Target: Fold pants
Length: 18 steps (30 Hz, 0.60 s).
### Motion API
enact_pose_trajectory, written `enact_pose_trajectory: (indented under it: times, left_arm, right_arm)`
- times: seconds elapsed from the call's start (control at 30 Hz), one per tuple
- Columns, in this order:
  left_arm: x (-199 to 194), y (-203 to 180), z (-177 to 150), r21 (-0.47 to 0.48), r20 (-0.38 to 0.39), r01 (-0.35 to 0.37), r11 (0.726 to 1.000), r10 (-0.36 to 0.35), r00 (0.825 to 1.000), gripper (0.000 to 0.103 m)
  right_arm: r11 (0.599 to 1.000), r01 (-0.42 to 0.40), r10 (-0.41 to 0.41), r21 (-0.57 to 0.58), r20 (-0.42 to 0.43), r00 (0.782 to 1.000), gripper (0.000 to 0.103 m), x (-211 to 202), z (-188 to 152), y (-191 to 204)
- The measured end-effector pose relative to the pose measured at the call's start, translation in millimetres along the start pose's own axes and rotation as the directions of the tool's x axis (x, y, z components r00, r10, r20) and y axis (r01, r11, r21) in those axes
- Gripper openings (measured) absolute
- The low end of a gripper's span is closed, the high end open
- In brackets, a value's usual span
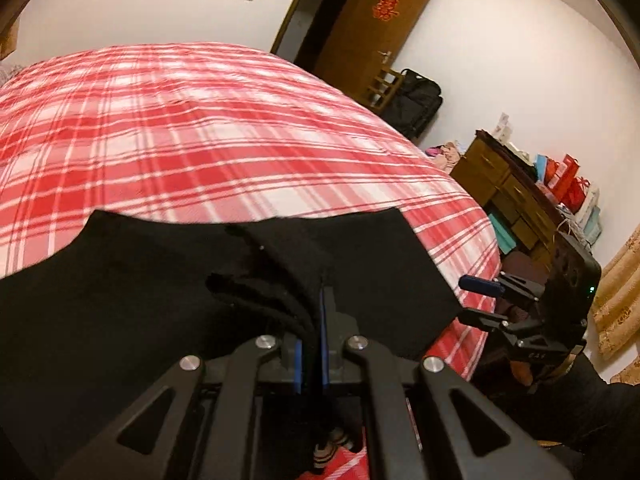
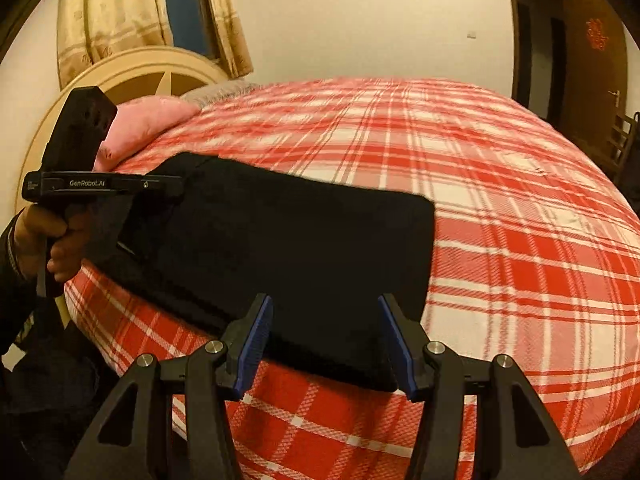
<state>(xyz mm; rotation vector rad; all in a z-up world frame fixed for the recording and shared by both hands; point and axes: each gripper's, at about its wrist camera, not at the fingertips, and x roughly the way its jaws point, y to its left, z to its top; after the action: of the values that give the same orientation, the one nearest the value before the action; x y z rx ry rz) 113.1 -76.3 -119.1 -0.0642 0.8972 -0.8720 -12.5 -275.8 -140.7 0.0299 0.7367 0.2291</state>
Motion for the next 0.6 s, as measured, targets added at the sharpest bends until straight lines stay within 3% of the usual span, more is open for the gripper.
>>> enact_pose_trajectory:
  times: [0.17, 0.27, 0.4, 0.43, 0.47, 0.5, 0.53, 0.6]
  left_arm:
    - [23.8, 10.5, -12.5, 0.024, -0.044, -0.044, 0.999, 0.045, 0.998, 0.007]
    - [34.8, 16.7, -17.1, 0.007, -0.06, -0.056, 0.998, 0.057, 0.997, 0.015]
    - [23.7, 25.5, -7.7, -0.053, 0.023, -0.03, 0.998, 0.031, 0.999, 0.068]
    - [20.1, 27.3, -3.7, -0.062, 0.062, -0.035, 0.997, 0.039, 0.997, 0.07]
    - [17.4, 29.1, -0.5, -0.065, 0.095, -0.008, 0.998, 0.014, 0.995, 0.069]
    - [17.9, 30.3, 2.2, -0.066, 0.104, 0.025, 0.997, -0.018, 0.994, 0.052]
    - [20.9, 29.6, 4.7, -0.064, 0.091, 0.039, 0.997, -0.033, 0.995, 0.015]
    - [23.9, 26.2, 4.7, -0.042, 0.077, 0.019, 0.999, -0.015, 0.997, 0.013]
  right_arm:
    - [0.999, 0.034, -0.036, -0.019, -0.086, 0.996, 0.056, 20.3, -8.2, 1.4]
    - [0.999, 0.035, -0.036, -0.018, -0.1, 0.994, 0.056, 24.1, -10.4, -0.3]
    - [0.999, 0.036, -0.038, -0.02, -0.101, 0.994, 0.056, 25.1, -11.7, -0.2]
    - [0.999, 0.038, -0.04, -0.024, -0.101, 0.994, 0.056, 25.3, -12.0, -0.4]
    - [0.999, 0.042, -0.045, -0.03, -0.101, 0.994, 0.056, 25.2, -12.3, 0.1]
    - [0.998, 0.044, -0.047, -0.033, -0.1, 0.994, 0.056, 25.6, -12.7, 0.7]
    - [0.998, 0.045, -0.049, -0.035, -0.1, 0.994, 0.056, 25.6, -12.7, 1.0]
    - [0.998, 0.046, -0.049, -0.033, -0.097, 0.994, 0.056, 25.1, -12.0, 1.3]
